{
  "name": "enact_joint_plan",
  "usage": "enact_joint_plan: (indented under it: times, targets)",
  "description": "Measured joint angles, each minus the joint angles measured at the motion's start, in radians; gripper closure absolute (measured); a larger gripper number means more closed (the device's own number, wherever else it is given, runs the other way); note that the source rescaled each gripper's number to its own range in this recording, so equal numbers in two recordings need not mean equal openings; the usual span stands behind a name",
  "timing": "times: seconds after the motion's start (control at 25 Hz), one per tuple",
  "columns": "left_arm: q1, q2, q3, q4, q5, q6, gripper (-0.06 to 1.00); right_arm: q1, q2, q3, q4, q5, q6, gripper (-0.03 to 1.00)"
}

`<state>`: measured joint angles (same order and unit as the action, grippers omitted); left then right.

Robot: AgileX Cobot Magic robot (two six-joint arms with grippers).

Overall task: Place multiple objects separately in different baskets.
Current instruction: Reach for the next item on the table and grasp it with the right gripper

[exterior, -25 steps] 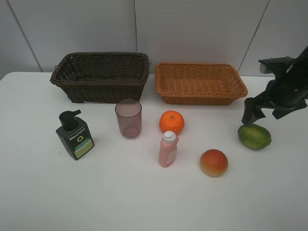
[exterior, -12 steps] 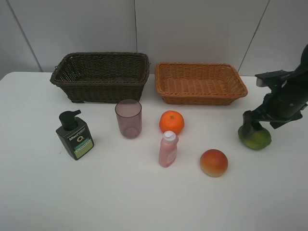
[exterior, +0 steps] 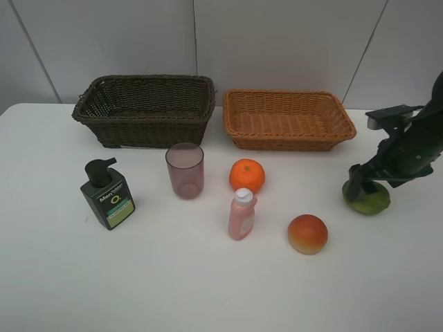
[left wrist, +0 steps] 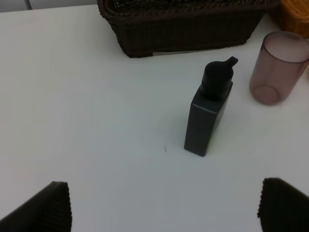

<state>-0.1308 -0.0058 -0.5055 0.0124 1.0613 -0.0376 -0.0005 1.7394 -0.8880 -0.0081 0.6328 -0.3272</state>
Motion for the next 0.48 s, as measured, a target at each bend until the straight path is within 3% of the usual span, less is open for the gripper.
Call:
enact_joint_plan:
  times: [0.48]
  targets:
    - [0.0,0.0,0.0,0.0,0.0,0.0,-0.06,0.0,0.025,0.014,0.0,-0.042,-0.021,-0.03]
